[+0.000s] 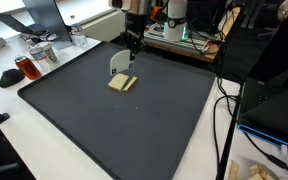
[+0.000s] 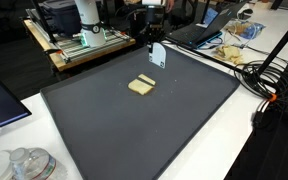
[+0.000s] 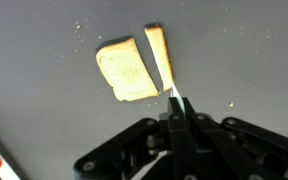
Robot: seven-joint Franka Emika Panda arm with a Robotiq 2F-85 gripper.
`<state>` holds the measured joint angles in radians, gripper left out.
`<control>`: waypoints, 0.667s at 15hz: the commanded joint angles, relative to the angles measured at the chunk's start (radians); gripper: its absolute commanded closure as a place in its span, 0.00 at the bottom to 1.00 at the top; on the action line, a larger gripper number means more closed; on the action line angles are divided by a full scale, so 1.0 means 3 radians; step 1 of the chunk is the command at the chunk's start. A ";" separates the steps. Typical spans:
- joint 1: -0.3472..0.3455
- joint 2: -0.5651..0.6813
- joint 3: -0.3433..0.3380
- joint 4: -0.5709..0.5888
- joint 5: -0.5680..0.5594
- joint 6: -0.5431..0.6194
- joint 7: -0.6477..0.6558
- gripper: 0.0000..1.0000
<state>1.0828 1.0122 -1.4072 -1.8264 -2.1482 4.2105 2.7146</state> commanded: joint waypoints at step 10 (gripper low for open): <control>0.0756 0.1163 -0.0884 -0.0840 0.1072 0.0107 0.0045 0.99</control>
<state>1.2382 1.2650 -1.5845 -2.0136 -1.9059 4.2150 2.7149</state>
